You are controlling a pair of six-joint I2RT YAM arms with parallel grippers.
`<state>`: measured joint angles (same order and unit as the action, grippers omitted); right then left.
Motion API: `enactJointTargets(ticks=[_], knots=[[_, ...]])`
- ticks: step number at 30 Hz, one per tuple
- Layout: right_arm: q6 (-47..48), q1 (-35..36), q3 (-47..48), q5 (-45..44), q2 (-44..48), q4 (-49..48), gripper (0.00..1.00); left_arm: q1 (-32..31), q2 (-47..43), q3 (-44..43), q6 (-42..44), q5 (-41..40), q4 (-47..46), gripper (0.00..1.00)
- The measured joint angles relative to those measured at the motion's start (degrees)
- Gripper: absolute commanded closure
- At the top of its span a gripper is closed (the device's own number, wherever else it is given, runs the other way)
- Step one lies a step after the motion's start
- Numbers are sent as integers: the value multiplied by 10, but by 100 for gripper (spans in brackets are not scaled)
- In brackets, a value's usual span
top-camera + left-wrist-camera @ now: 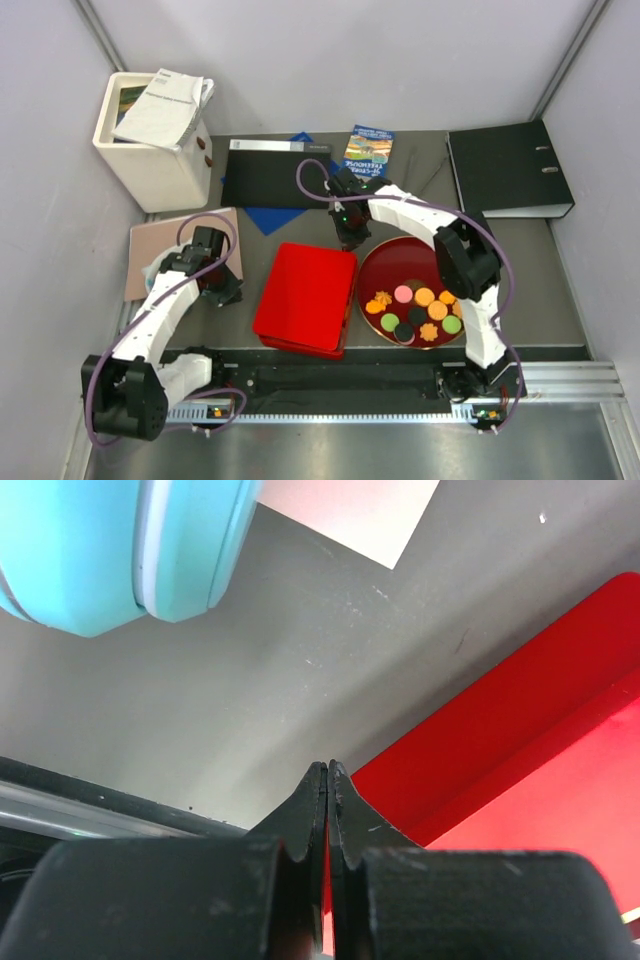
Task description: Pack the cookies
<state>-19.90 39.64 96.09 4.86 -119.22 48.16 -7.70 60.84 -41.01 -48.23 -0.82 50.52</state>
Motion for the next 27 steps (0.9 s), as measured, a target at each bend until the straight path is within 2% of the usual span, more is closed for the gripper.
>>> enactJointTargets(ticks=[4, 6, 10, 14, 18, 21, 23, 27], knots=[[3, 0, -9, 5, 19, -8, 100, 0, 6, 0, -1, 0, -6, 100], [2, 0, -10, 4, 26, -13, 96, 0, 8, 1, -1, 5, -9, 100], [-9, 0, -17, -19, 49, -25, 82, 0, 10, 3, -1, 17, -13, 100], [-28, 0, -19, -66, 92, -30, 80, 0, 17, 3, 0, 22, -19, 100], [-49, 0, -19, -112, 152, -28, 85, 0, 43, 3, 5, 32, -31, 100], [-64, 0, -40, -137, 204, -27, 94, 0, 75, 0, 11, 38, -43, 100], [-74, 1, -86, -147, 243, -29, 99, 0, 97, -5, 16, 40, -51, 100], [-92, 15, -192, -153, 285, -22, 100, 0, 136, -21, 27, 44, -68, 100]])
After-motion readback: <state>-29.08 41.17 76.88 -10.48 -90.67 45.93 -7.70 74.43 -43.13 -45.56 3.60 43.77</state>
